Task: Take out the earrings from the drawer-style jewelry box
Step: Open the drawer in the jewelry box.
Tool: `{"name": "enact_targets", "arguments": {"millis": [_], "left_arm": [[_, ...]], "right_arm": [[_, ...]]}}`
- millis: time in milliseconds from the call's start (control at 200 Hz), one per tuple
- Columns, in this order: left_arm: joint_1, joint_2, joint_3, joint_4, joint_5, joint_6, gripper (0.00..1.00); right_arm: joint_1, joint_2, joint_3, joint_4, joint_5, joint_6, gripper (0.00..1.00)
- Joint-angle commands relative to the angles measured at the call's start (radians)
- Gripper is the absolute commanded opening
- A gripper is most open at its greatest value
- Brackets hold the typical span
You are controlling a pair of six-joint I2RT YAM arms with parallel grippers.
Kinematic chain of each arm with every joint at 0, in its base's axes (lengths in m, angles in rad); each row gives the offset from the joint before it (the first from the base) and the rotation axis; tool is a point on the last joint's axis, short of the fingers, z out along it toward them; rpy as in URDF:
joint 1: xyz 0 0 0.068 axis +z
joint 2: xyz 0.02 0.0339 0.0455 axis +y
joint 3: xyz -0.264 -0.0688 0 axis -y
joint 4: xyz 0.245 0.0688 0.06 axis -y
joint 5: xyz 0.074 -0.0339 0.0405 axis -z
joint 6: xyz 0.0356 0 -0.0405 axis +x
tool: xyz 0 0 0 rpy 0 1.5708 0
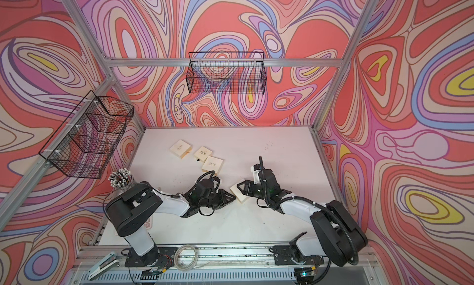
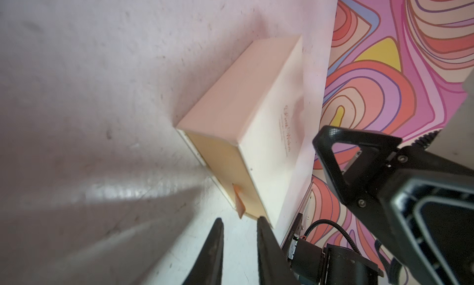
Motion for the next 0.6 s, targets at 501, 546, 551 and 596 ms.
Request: {"name": "enact_targets", "arguments": {"millis": [501,546,551,596], "left_arm": [[-0.006,0.080,0.028,0.117,-0.010,-0.031,0.18],[-0.005,0.081,0.031,0.107,-0.015,-0.029,0.17],[-0.004,0.082,0.031,0.106,-0.016,-0.028,0.17],[-0.004,0.083,0.032,0.104,-0.021,-0.028,0.16]], "right_arm": [[0.028,0.076,0.025,0.044,-0.016,0.001,0.36],[0.029,0.077,0.024,0.044,-0.016,0.001,0.36],[0.029,0.077,0.023,0.044,-0.017,0.001,0.36],[0.030,0.077,0.023,0.045,-0.017,0.003,0.36]]}}
